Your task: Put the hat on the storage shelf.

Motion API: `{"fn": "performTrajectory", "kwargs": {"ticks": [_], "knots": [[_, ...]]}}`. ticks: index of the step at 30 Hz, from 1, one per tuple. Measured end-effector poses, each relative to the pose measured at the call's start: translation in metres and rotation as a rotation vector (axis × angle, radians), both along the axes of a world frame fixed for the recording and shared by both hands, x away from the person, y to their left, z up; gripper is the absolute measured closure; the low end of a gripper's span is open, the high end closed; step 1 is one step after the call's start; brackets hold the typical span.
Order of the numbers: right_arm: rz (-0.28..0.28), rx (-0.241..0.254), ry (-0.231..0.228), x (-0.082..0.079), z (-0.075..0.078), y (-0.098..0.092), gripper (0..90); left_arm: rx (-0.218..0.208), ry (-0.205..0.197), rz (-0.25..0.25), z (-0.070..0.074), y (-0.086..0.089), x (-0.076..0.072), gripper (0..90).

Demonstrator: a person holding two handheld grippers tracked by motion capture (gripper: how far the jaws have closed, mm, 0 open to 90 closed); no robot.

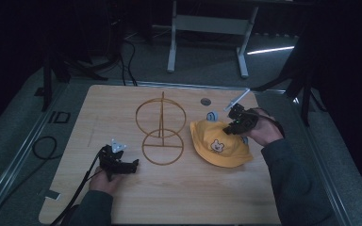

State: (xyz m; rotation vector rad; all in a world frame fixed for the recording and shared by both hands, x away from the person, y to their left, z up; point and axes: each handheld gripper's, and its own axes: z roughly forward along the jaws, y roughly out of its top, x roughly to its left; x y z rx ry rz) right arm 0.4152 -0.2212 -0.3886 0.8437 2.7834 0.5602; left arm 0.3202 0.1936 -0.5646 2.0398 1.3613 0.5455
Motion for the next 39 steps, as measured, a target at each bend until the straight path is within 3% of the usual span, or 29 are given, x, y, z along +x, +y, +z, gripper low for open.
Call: {"fn": "performTrajectory", "kwargs": {"ticks": [5, 23, 39], "knots": [[0.009, 0.025, -0.019, -0.002, 0.008, -0.003, 79.9, 0.0, 0.0, 0.0, 0.0, 0.0, 0.0, 1.9], [0.07, 0.045, -0.046, -0.007, 0.042, -0.004, 80.4, -0.001, 0.002, 0.0, 0.0, 0.0, 0.0, 1.9], [0.102, 0.07, -0.07, -0.009, 0.061, 0.003, 80.5, -0.001, 0.002, -0.001, 0.0, 0.0, 0.0, 1.9]]}}
